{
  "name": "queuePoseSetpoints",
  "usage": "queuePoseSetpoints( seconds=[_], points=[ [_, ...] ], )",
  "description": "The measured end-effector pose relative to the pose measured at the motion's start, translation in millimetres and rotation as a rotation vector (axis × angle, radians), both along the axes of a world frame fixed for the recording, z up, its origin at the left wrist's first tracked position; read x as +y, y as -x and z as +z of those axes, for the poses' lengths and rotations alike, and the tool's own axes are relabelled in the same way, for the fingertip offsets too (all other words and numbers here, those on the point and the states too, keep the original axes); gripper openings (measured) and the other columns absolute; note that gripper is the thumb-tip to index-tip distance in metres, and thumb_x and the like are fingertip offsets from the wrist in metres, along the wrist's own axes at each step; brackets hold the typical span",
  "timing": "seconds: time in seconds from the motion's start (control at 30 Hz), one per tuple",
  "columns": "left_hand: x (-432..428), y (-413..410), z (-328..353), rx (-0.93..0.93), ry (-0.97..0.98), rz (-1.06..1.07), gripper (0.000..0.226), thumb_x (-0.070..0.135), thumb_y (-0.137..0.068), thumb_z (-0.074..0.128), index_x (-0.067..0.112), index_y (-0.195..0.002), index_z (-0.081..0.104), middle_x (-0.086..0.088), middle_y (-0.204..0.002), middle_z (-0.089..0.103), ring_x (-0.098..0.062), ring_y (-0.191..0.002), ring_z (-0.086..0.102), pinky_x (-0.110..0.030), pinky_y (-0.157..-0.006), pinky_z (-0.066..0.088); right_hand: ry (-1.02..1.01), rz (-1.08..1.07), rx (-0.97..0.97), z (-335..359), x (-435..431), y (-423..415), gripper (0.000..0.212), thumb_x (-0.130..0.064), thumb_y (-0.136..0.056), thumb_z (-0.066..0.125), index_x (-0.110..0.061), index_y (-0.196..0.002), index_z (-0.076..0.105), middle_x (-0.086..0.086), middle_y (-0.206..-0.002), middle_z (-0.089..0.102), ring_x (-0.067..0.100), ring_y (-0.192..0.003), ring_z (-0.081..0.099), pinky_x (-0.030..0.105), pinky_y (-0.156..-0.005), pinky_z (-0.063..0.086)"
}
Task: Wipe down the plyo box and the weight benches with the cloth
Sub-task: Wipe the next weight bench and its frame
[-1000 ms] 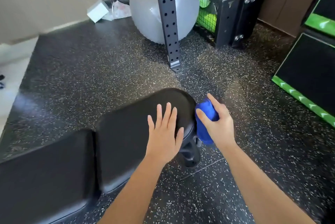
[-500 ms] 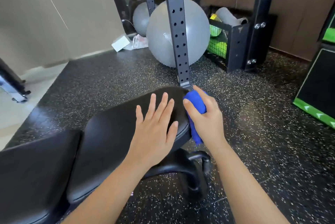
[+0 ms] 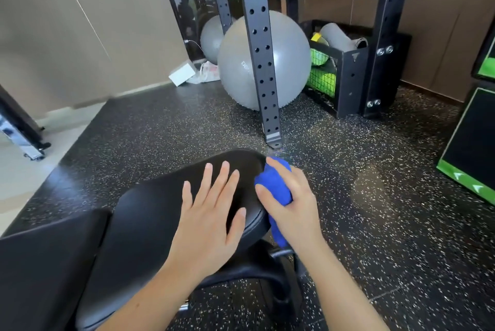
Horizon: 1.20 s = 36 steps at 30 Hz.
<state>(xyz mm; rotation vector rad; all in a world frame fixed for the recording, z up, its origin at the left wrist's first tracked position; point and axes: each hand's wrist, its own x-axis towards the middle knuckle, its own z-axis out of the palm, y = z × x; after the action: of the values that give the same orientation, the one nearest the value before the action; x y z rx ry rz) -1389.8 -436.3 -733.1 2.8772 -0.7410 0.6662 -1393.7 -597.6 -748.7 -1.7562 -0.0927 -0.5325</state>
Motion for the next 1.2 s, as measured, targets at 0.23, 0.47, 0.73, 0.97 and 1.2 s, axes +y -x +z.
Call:
queuePoseSetpoints(
  seconds=[0.23,0.47,0.73,0.97,1.2],
  points=[
    [0,0,0,0.009,0.020,0.008,0.058,0.042,-0.091,0.029,0.012,-0.141,0.033,-0.003,-0.151,0.027,-0.021,-0.140,0.012,-0.054,-0.105,0.015,-0.141,0.429,0.397,32,-36,-83,0.031,-0.028,-0.084,0.067,-0.027,-0.115,0.065,-0.002,-0.108,0.069,0.014,-0.096,0.067,0.034,-0.094,0.050],
    [-2,2,1,0.017,0.075,0.048,0.061,0.036,-0.087,0.030,0.009,-0.142,0.032,-0.006,-0.151,0.027,-0.023,-0.141,0.014,-0.053,-0.106,0.012,-0.336,0.256,0.268,12,-22,-61,0.026,-0.020,-0.086,0.065,-0.032,-0.109,0.066,-0.004,-0.114,0.066,0.015,-0.103,0.062,0.038,-0.099,0.046],
    [0,3,3,0.053,0.215,-0.010,0.076,0.030,-0.074,0.013,0.009,-0.147,0.018,-0.002,-0.155,0.012,-0.013,-0.142,-0.002,-0.041,-0.110,-0.005,-0.139,-0.388,-0.114,-17,46,12,0.045,-0.043,-0.077,0.061,-0.033,-0.121,0.057,-0.001,-0.120,0.053,0.003,-0.111,0.050,0.013,-0.096,0.034],
    [7,10,10,0.135,0.466,-0.076,0.074,0.011,-0.072,0.026,0.007,-0.145,0.021,-0.002,-0.155,0.012,-0.009,-0.141,-0.001,-0.034,-0.111,-0.005,0.156,-0.562,-0.320,-28,64,19,0.043,-0.039,-0.080,0.060,-0.023,-0.120,0.058,0.016,-0.120,0.055,0.023,-0.112,0.053,0.039,-0.095,0.043],
    [80,33,-16,-0.011,0.042,0.088,0.059,0.032,-0.089,0.026,0.004,-0.140,0.034,-0.016,-0.152,0.019,-0.032,-0.140,0.013,-0.060,-0.103,0.021,0.146,-0.429,-0.210,-14,40,15,0.053,-0.048,-0.076,0.056,-0.023,-0.122,0.061,0.008,-0.123,0.054,0.016,-0.113,0.051,0.015,-0.098,0.035]
  ],
)
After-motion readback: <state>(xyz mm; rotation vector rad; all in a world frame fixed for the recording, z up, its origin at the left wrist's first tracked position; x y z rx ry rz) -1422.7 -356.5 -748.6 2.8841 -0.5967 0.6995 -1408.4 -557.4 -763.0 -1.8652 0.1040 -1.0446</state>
